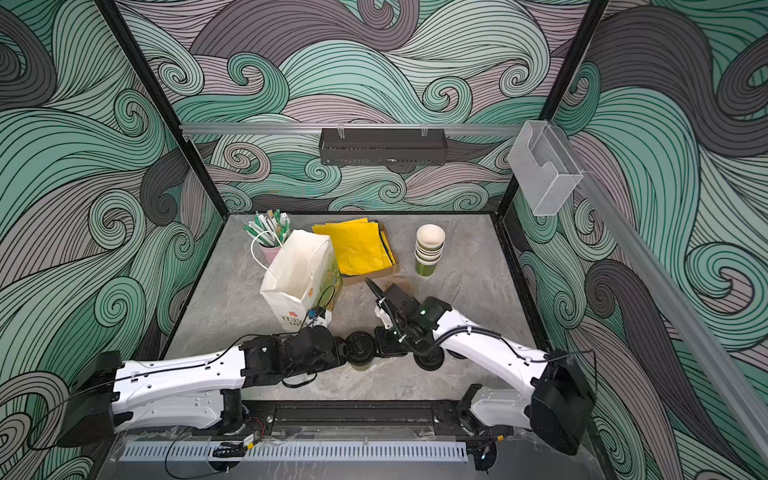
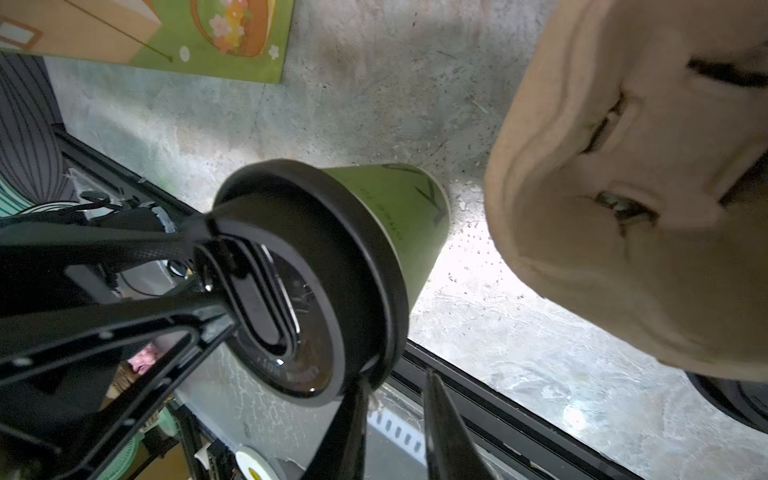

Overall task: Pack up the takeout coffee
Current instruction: 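Keep pressing the black lid with the right gripper while the left holds the cup, then open and withdraw the left gripper from the cup while the right holds the lid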

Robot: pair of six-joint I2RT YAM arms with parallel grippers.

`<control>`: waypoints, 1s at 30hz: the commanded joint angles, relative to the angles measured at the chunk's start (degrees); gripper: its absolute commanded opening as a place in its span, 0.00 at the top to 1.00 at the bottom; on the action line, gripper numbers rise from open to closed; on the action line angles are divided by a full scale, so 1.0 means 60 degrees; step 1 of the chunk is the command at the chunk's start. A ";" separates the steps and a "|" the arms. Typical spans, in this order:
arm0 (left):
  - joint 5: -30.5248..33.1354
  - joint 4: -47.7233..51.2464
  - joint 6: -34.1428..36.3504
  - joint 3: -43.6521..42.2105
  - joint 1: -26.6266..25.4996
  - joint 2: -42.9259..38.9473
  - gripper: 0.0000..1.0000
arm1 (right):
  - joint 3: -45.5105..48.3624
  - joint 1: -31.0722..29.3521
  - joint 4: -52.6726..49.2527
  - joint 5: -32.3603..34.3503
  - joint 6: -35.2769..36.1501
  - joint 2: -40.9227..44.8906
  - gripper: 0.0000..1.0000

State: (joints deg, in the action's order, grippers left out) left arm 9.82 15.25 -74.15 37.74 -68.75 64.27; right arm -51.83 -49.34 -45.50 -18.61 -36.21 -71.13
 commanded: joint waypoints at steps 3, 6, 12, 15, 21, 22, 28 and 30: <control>-0.0016 0.0405 0.0194 0.0206 0.0003 -0.0047 0.62 | -0.0445 -0.0082 -0.0418 0.0517 0.0298 0.0883 0.59; 0.0004 0.0522 0.0322 0.0347 0.0003 -0.0119 0.60 | -0.0559 -0.0038 -0.0602 0.0636 0.0418 0.1149 0.52; 0.0098 0.0975 0.0623 0.0685 0.0003 -0.0509 0.53 | -0.0519 0.0035 -0.0764 0.0917 0.0561 0.1423 0.44; -0.0223 0.0985 0.0634 0.0652 -0.0012 -0.0827 0.50 | -0.0544 0.0079 -0.0832 0.0851 0.0617 0.1486 0.42; -0.0630 0.2197 0.1165 0.1056 -0.0259 -0.1751 0.42 | -0.0609 0.0114 -0.0963 0.0913 0.0954 0.1631 0.41; -0.0720 0.2394 0.1353 0.1179 -0.0274 -0.1936 0.41 | -0.0677 0.0096 -0.1015 0.0947 0.1054 0.1645 0.40; -0.1416 0.2366 0.3254 0.1942 -0.0305 -0.3397 0.39 | -0.1480 -0.0503 -0.1749 0.1808 0.1724 0.1170 0.34; -0.1330 0.2615 0.4004 0.2487 -0.0308 -0.3712 0.39 | -0.1762 -0.1014 -0.1974 0.2433 0.1772 0.0880 0.30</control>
State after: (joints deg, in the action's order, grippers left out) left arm 3.20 28.36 -59.22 48.07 -70.32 44.40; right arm -59.86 -52.31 -53.91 -9.69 -27.92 -64.16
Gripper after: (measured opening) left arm 0.610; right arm 0.686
